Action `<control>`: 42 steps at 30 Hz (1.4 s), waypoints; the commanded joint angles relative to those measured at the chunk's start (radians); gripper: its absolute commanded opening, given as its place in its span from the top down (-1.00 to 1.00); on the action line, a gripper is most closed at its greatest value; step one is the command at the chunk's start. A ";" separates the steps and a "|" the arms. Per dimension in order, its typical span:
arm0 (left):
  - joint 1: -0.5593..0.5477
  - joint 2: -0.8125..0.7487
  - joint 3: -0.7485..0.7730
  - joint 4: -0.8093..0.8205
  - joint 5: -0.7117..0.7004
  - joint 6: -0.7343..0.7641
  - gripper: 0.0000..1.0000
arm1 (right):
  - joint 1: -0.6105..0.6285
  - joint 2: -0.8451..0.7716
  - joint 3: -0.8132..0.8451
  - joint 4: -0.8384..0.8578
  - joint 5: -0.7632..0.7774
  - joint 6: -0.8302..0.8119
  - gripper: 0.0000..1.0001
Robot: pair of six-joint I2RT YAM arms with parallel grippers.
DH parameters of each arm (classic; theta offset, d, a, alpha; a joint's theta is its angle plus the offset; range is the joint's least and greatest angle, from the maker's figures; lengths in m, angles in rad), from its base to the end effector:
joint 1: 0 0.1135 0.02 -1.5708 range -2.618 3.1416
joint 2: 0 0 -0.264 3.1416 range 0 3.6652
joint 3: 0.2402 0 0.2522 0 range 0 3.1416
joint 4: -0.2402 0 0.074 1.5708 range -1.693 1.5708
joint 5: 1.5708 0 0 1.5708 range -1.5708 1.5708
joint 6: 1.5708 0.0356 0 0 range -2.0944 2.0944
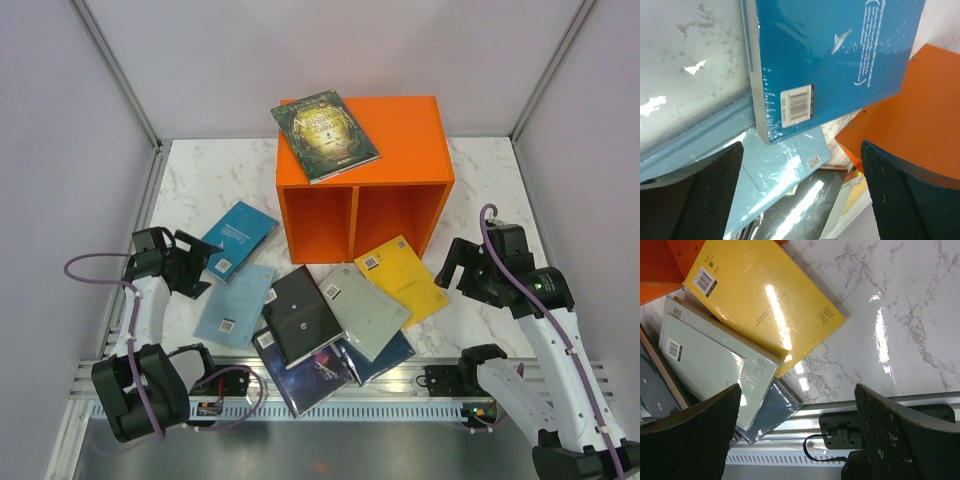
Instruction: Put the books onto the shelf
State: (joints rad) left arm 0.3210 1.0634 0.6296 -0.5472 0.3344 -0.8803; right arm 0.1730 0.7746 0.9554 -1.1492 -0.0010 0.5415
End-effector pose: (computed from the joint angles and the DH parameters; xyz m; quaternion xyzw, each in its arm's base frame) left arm 0.1926 0.0517 0.2063 -0.4933 0.8057 -0.2322 0.2315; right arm 0.1217 0.0213 0.3109 0.1748 0.9388 0.1042 0.2778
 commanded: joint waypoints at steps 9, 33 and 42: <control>0.052 0.124 -0.094 0.246 -0.089 0.018 -0.99 | 0.002 0.041 0.020 -0.035 0.044 -0.043 -0.95; -0.063 0.268 -0.357 0.826 -0.173 -0.316 0.37 | 0.002 0.081 -0.037 -0.021 0.056 -0.015 -0.95; -0.043 0.070 -0.152 0.636 -0.117 -0.333 0.95 | 0.002 0.066 0.003 -0.015 0.035 0.008 -0.94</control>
State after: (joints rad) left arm 0.2676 1.1954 0.3798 0.2516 0.2462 -1.2072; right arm 0.1730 0.8452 0.9188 -1.1675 0.0326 0.5293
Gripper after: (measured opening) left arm 0.170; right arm 0.974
